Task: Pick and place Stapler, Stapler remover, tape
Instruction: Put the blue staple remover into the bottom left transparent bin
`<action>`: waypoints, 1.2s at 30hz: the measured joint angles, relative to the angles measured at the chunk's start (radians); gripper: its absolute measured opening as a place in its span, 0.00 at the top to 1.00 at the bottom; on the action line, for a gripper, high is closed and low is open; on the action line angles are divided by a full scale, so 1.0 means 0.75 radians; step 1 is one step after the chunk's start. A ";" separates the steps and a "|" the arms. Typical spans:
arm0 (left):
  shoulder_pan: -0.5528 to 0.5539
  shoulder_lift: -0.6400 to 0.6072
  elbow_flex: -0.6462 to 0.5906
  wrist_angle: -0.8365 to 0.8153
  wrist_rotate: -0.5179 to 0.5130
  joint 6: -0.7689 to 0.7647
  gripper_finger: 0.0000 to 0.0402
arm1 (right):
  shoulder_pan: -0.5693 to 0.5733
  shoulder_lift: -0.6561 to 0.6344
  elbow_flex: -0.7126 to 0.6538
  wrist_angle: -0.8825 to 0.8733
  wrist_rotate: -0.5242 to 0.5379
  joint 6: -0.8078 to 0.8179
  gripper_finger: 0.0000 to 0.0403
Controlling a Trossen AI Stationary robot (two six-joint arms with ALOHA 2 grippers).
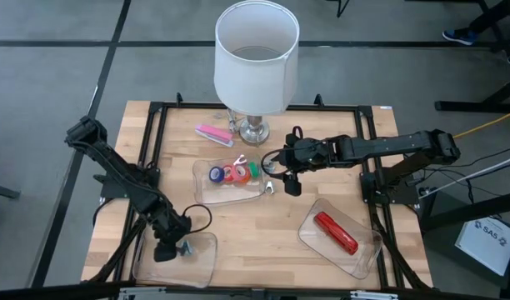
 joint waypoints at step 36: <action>0.314 -0.667 -0.001 0.289 -0.497 0.870 0.92 | 0.000 0.016 0.000 0.008 0.001 -0.006 0.35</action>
